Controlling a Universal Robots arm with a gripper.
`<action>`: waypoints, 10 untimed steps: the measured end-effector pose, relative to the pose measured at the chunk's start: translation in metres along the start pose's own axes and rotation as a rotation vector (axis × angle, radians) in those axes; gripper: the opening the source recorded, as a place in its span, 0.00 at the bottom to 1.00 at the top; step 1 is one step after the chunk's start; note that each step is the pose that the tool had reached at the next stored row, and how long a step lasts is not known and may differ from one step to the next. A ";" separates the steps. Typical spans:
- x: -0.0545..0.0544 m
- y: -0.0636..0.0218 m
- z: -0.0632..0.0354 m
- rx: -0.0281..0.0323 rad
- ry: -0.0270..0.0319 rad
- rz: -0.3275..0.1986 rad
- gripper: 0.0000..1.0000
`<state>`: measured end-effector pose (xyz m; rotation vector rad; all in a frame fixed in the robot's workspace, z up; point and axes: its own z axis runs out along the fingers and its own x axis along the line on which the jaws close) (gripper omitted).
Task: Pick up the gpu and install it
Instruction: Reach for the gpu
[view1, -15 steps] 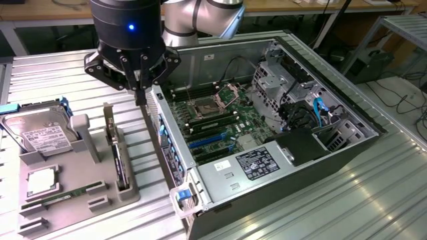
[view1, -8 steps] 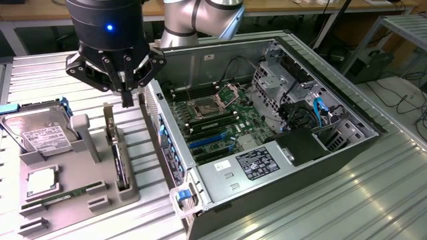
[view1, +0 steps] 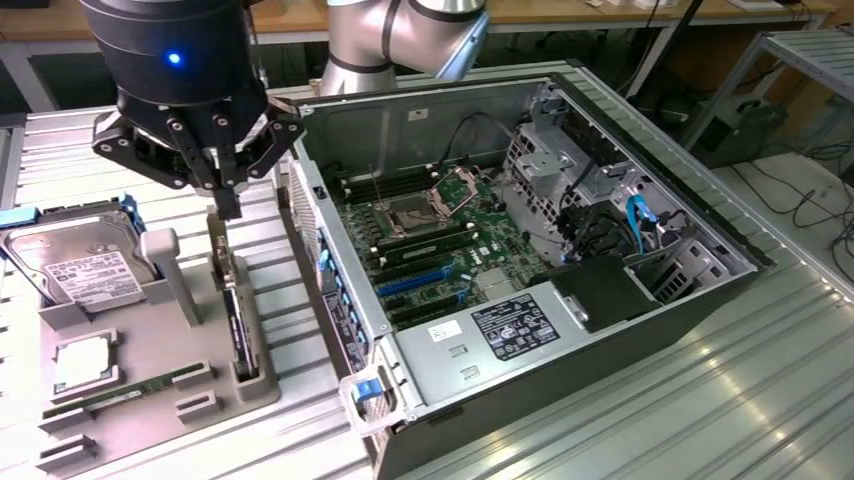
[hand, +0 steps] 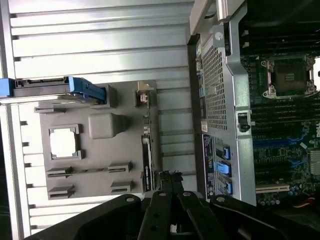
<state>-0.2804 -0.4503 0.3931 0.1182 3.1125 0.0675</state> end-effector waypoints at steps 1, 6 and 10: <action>0.002 -0.0002 0.0000 -0.0001 0.0000 0.000 0.11; 0.012 -0.0010 -0.0002 -0.0001 -0.0001 0.000 0.11; 0.016 -0.0012 -0.0004 -0.0001 0.0000 0.000 0.11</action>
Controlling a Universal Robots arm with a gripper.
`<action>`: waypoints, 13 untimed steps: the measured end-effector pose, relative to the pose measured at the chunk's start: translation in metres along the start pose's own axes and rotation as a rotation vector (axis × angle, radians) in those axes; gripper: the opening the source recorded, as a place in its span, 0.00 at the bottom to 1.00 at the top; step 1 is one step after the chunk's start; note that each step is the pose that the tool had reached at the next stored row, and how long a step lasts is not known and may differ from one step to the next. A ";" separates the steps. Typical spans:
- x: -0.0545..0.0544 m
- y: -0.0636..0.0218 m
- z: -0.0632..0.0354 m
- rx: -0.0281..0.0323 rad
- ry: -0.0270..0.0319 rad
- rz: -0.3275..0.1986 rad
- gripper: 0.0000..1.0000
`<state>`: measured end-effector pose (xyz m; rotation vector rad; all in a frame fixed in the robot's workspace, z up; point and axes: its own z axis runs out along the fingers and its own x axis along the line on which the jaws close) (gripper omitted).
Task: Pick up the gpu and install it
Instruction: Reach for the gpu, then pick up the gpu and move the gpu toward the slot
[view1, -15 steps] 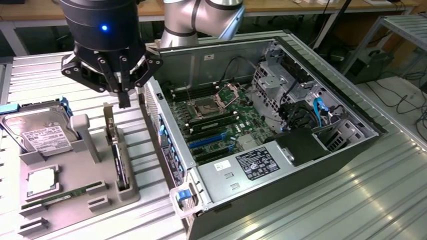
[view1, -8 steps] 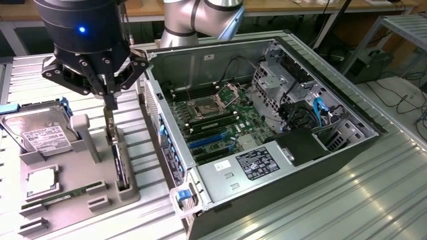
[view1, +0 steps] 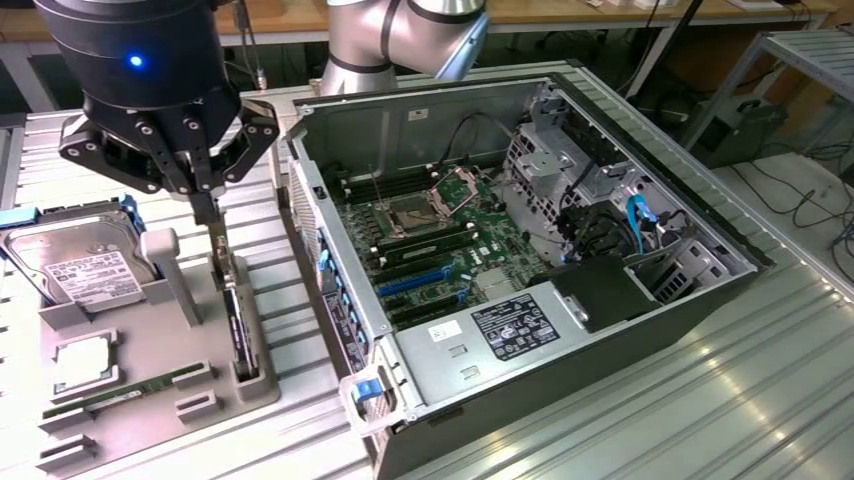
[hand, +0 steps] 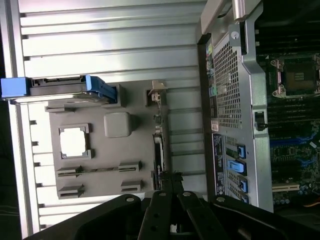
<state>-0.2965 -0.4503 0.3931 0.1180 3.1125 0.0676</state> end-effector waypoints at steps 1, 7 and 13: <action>0.001 0.0000 0.0000 0.0000 0.0000 0.000 0.11; 0.002 0.0006 0.0000 0.0000 0.0002 0.000 0.11; 0.002 0.0006 0.0000 0.0000 0.0002 0.000 0.11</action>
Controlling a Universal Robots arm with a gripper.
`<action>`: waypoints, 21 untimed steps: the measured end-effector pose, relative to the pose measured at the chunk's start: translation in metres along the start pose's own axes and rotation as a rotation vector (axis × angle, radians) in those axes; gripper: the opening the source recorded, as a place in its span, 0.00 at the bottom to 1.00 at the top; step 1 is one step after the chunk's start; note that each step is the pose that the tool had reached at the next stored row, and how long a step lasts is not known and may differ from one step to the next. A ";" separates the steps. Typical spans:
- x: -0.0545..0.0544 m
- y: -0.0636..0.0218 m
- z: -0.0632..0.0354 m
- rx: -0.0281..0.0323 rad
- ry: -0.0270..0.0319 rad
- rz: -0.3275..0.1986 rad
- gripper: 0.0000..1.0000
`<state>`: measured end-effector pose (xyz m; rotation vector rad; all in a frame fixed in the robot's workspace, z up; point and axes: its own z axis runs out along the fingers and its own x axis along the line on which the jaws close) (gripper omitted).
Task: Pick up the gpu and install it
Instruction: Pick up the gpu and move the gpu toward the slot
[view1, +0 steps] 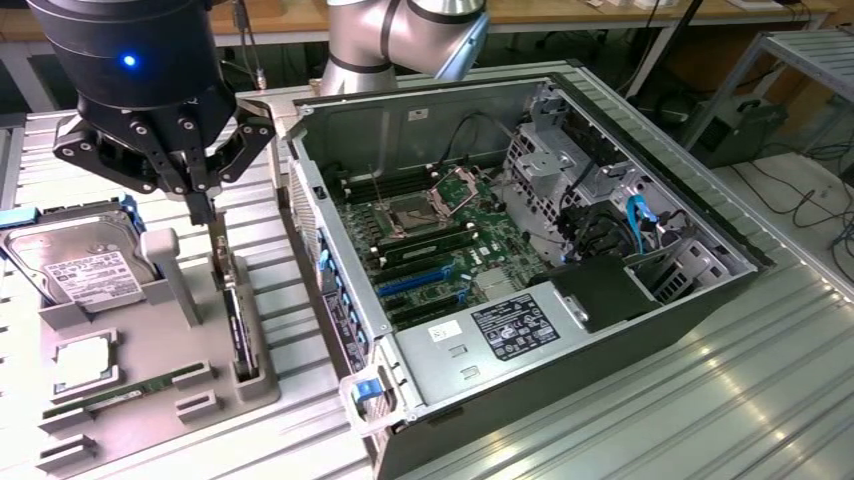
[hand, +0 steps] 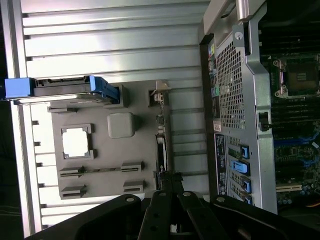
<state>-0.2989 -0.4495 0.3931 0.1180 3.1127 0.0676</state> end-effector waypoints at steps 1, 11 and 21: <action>0.000 0.0000 0.0000 0.0000 0.0000 0.000 0.11; 0.000 0.0000 0.0000 0.0000 0.0000 0.000 0.24; 0.000 0.0006 0.0001 0.0029 -0.0002 0.000 0.66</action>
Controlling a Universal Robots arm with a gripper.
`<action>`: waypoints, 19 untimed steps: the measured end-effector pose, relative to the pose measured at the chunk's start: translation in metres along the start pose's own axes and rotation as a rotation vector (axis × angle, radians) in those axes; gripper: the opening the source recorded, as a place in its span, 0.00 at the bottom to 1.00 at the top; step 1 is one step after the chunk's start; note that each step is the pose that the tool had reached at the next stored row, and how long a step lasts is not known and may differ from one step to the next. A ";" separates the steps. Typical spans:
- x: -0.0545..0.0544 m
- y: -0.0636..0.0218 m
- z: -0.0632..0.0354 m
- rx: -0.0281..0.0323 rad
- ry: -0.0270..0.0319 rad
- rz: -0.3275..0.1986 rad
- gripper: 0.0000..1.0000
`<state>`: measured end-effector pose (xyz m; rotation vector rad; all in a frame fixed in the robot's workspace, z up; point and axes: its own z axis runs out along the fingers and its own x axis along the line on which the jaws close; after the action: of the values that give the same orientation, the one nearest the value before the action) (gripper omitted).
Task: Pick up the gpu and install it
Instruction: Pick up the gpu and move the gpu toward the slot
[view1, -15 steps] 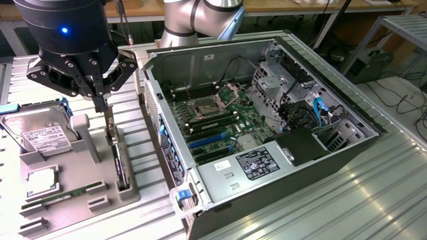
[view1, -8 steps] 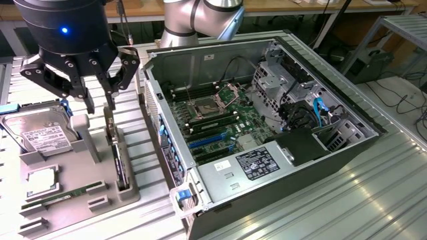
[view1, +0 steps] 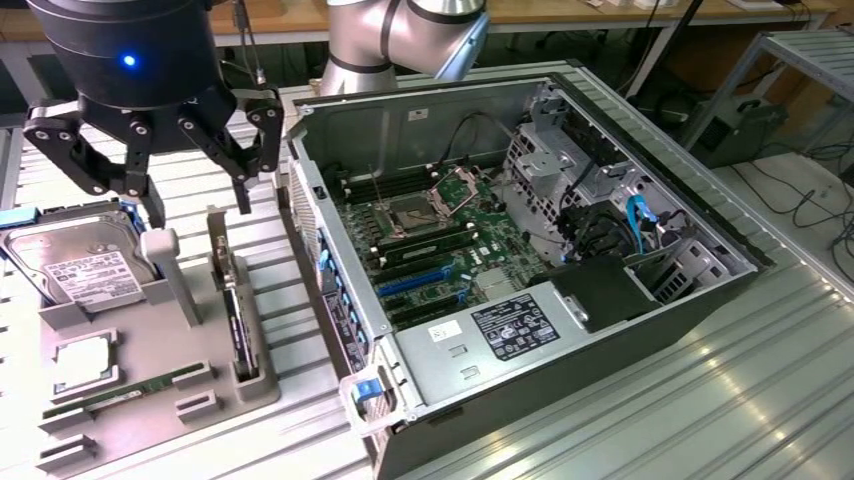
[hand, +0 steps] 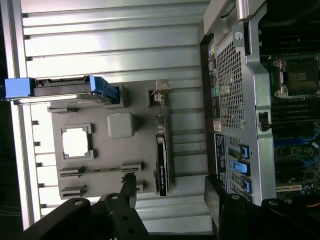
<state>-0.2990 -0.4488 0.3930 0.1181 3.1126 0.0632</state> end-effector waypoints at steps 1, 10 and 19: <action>0.000 0.0010 0.0002 0.0021 -0.0001 -0.001 0.66; 0.000 0.0050 0.0121 0.0076 0.0051 -0.061 0.66; 0.001 0.0064 0.0183 0.0084 0.0367 -0.082 0.66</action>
<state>-0.2985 -0.4417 0.3749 -0.0111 3.1504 0.0511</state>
